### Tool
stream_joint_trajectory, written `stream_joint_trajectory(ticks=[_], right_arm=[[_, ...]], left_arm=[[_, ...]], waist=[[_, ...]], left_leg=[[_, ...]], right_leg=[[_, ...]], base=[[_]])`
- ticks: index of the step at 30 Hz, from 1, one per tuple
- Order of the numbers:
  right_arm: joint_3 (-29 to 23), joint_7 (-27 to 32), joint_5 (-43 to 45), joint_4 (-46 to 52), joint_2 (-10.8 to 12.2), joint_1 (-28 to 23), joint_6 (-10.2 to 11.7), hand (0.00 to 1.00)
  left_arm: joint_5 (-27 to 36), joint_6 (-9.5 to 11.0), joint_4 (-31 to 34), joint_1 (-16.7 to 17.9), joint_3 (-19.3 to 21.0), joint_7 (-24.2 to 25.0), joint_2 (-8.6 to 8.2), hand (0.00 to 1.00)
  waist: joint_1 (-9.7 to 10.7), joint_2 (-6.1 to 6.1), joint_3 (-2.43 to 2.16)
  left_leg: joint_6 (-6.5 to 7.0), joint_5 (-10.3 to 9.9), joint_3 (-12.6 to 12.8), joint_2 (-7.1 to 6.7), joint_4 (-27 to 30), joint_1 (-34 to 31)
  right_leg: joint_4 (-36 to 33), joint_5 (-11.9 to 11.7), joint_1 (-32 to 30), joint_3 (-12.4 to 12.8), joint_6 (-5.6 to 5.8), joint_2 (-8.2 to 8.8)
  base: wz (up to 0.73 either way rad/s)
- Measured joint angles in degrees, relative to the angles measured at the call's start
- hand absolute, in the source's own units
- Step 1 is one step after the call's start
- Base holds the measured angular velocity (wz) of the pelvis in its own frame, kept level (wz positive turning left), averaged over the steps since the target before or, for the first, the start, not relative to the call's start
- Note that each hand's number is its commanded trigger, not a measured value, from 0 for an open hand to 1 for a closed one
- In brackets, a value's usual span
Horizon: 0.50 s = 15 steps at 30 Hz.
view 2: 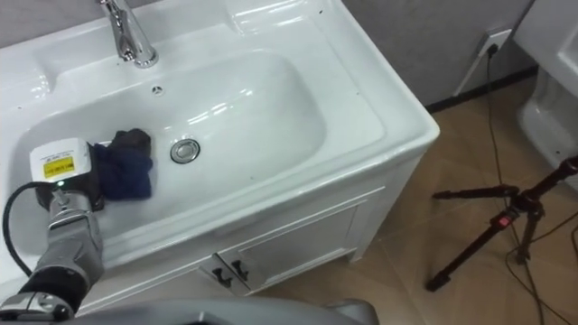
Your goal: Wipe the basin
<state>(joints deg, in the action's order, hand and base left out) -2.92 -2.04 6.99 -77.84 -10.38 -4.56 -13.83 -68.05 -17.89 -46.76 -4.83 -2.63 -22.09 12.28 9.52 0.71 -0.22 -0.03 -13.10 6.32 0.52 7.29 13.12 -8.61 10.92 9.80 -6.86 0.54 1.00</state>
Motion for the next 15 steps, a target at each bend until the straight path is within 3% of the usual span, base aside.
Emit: stream_joint_trajectory(ticks=[7,9,15], right_arm=[[1.74,-0.06,0.08,-0.02,0.48,0.20,-0.05,0.00],[1.72,-0.09,0.81,-0.02,0.49,0.10,-0.40,0.00],[2.23,-0.66,2.78,0.86,0.49,-0.59,-1.29,0.00]], left_arm=[[2.31,-1.42,0.65,-0.99,-2.93,2.00,-1.78,1.00],[2.35,-2.39,0.87,-1.18,-3.81,1.89,-2.25,1.00],[5.43,-4.57,2.01,-1.58,-9.19,1.39,-2.58,1.00]], waist=[[1.56,0.05,0.26],[2.60,0.10,0.27],[4.96,0.45,0.36]], left_leg=[[0.01,0.00,1.41,-0.14,0.02,-0.54],[0.01,0.00,1.82,-0.20,0.04,-0.84],[0.01,0.00,4.93,-0.18,0.08,-1.64]], right_leg=[[-0.24,-0.18,-1.07,1.39,0.28,0.07],[-0.26,-0.17,-1.61,3.02,0.26,-0.15],[-1.16,-0.20,-3.01,5.12,0.26,-0.25]], base=[[-0.06],[-0.02],[-0.08]])
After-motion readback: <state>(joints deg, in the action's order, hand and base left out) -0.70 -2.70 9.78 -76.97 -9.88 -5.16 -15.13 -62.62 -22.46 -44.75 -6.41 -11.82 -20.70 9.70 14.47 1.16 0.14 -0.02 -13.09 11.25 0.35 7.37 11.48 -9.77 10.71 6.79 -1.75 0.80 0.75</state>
